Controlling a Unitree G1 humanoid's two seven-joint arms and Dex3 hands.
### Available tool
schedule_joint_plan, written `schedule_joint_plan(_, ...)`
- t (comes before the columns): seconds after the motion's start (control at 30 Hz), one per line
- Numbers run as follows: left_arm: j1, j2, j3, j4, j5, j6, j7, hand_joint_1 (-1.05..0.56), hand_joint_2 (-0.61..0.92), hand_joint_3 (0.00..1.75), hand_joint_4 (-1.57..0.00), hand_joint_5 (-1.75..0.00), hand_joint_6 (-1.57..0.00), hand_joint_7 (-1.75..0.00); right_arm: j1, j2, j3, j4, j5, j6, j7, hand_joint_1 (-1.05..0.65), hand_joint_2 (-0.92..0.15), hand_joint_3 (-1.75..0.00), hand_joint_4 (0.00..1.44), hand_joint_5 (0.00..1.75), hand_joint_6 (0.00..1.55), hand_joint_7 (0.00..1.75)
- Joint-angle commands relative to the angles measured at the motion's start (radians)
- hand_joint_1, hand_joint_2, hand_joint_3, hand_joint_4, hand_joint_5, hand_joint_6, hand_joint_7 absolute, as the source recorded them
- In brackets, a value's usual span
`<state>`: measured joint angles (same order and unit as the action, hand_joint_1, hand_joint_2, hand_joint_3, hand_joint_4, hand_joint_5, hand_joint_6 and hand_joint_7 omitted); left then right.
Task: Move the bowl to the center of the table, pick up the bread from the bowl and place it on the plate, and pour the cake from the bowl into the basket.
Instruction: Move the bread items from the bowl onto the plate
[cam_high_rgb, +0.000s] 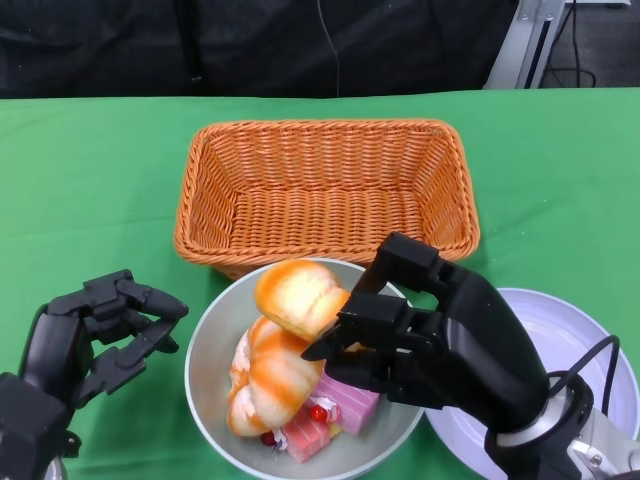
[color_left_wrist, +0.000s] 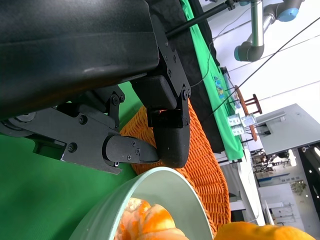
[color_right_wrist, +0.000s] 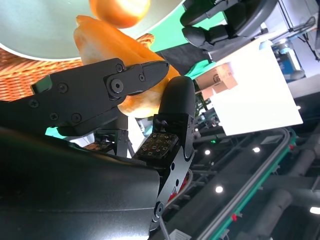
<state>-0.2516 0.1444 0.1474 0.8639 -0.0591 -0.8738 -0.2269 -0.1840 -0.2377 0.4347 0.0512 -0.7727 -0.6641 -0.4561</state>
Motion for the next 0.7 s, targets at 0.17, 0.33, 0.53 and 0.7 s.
schedule_joint_plan(0.17, -0.013, 0.023, 0.006, 0.025, 0.001, -0.021, 0.004, -0.24, 0.92, 0.24, -0.88, -1.2, -0.96, -0.92, 0.006, 0.007, -0.057, -0.021, 0.037, -0.057, -0.012, -0.17, -0.92, -0.19, 0.82, 1.4, 0.87, 0.95)
schedule_joint_plan(0.33, -0.021, 0.025, 0.008, 0.042, -0.009, -0.028, -0.005, -0.24, 0.92, 0.24, -0.89, -1.2, -0.96, -0.92, 0.007, -0.002, -0.091, -0.032, 0.052, -0.087, 0.003, -0.18, -0.92, -0.22, 0.79, 1.41, 0.83, 1.01)
schedule_joint_plan(0.53, -0.018, 0.026, 0.009, 0.039, -0.009, -0.02, -0.002, -0.24, 0.92, 0.24, -0.9, -1.16, -0.97, -0.89, 0.025, -0.016, -0.138, -0.064, 0.103, -0.098, 0.056, -0.21, -0.91, -0.23, 0.77, 1.49, 0.78, 1.03)
schedule_joint_plan(0.7, -0.015, 0.029, 0.012, 0.038, -0.014, -0.021, -0.006, -0.26, 0.92, 0.23, -0.9, -1.16, -0.97, -0.86, 0.038, -0.028, -0.182, -0.057, 0.122, -0.147, 0.052, -0.2, -0.9, -0.27, 0.75, 1.52, 0.79, 1.05)
